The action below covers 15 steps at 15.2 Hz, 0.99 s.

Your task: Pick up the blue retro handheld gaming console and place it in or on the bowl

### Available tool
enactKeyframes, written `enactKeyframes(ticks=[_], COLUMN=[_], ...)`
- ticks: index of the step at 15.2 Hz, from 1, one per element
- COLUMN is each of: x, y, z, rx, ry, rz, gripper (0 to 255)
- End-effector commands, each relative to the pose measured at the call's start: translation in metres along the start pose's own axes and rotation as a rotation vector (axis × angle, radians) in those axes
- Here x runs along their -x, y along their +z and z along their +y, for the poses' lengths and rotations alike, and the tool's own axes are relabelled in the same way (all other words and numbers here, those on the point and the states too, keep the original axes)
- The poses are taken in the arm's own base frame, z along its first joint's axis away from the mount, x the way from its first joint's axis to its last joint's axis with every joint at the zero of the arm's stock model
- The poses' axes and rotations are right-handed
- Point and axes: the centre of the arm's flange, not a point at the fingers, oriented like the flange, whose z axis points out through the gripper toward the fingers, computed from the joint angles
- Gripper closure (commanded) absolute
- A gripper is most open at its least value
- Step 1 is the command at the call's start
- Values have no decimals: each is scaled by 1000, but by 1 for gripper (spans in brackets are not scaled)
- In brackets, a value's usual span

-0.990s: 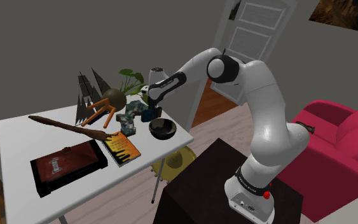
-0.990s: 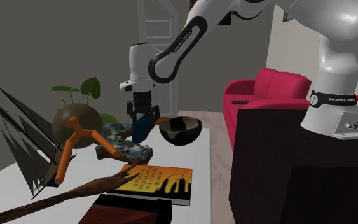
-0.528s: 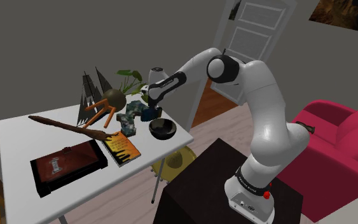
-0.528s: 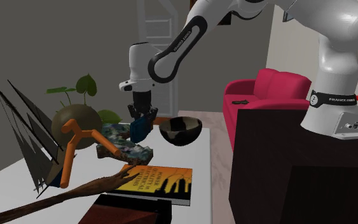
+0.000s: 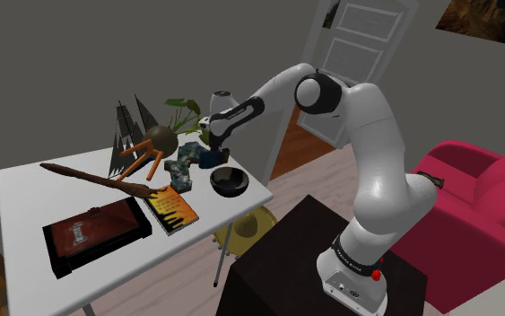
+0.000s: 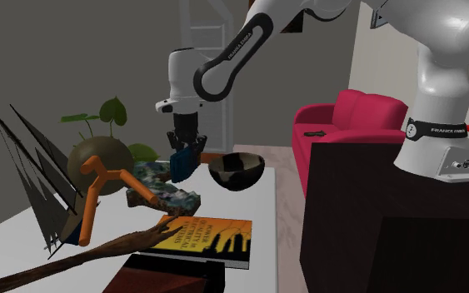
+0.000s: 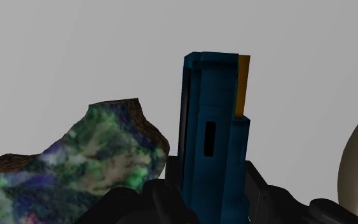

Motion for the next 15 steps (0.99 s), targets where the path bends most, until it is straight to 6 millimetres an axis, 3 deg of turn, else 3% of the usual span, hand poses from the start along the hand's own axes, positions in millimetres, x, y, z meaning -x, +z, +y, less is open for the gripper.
enactKeyframes(ticks=[1,15], x=[2,6], y=[-11,-85], z=[1,5], rx=[0,0], ry=[0,0], rz=[0,0], gripper=[255,255])
